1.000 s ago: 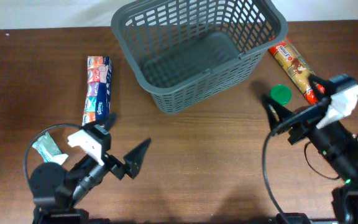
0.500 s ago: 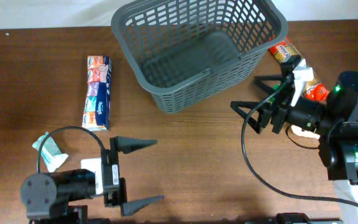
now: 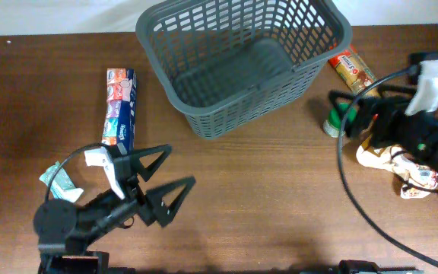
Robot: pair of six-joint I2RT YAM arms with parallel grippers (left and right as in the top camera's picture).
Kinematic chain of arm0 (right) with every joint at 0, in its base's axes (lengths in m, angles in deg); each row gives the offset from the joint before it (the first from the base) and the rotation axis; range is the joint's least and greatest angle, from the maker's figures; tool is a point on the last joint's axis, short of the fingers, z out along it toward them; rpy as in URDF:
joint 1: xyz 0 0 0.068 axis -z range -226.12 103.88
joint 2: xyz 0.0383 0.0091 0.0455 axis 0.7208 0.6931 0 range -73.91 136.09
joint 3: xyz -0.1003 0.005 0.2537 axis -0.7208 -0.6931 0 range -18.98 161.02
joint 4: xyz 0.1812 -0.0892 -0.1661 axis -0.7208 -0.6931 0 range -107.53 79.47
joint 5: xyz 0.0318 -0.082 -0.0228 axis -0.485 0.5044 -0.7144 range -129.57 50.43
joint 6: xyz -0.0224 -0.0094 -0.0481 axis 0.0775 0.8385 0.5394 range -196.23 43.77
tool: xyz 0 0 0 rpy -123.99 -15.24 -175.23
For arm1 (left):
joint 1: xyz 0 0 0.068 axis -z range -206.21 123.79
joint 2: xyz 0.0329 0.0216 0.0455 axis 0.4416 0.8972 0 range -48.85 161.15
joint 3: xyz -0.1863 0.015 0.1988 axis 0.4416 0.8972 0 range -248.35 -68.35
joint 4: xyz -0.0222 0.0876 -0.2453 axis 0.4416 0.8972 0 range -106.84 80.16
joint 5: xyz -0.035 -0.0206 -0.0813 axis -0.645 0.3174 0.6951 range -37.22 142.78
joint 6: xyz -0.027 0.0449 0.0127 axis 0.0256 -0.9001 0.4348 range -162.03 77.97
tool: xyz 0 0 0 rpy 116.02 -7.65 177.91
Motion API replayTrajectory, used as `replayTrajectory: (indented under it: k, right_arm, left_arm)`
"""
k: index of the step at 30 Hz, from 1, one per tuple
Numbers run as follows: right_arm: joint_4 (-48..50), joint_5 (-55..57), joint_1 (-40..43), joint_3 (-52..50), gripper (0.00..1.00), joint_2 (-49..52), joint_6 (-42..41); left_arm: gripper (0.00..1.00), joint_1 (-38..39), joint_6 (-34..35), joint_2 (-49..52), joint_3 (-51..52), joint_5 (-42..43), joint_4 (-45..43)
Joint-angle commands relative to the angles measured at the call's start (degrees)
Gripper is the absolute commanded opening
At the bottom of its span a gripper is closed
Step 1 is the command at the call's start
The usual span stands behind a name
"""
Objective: Pack container
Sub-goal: 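Move both grippers up toward the gray basket rim, then grasp the gray basket rim with left and right grippers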
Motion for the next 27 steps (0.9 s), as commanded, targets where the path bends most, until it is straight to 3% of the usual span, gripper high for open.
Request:
replayTrajectory:
  k: [1, 6, 9, 13, 18, 22, 27]
  right_arm:
    - [-6.7, 14.0, 0.3, 11.8, 0.98, 4.6, -0.4]
    - [-14.7, 13.4, 0.3, 19.8, 0.99, 9.6, -0.4]
    - [-18.0, 13.4, 0.3, 19.9, 0.99, 9.7, -0.5]
    - [-18.3, 13.4, 0.3, 19.9, 0.99, 9.8, -0.7]
    - [-17.2, 13.7, 0.3, 20.0, 0.99, 10.0, -0.6]
    - [-16.6, 13.2, 0.3, 20.4, 0.99, 12.1, -0.6]
    - [-21.0, 4.5, 0.2, 27.1, 0.99, 21.7, 3.7]
  left_arm:
    - [1.0, 4.9, -2.8, 0.9, -5.8, -24.6, 11.2]
    - [0.99, 14.1, -7.3, 6.2, -15.0, -44.0, 26.1]
    - [0.99, 18.7, -10.1, 9.1, -16.4, -43.7, 24.8]
    - [0.99, 22.6, -3.0, 12.2, -16.4, -39.6, 23.4]
    - [1.0, 23.4, -1.8, 15.8, -17.1, -40.8, 22.1]
    - [1.0, 26.5, 2.8, 20.0, -21.4, -50.5, 29.6]
    - [1.0, 40.4, 2.6, 30.5, -32.1, -64.0, 37.6]
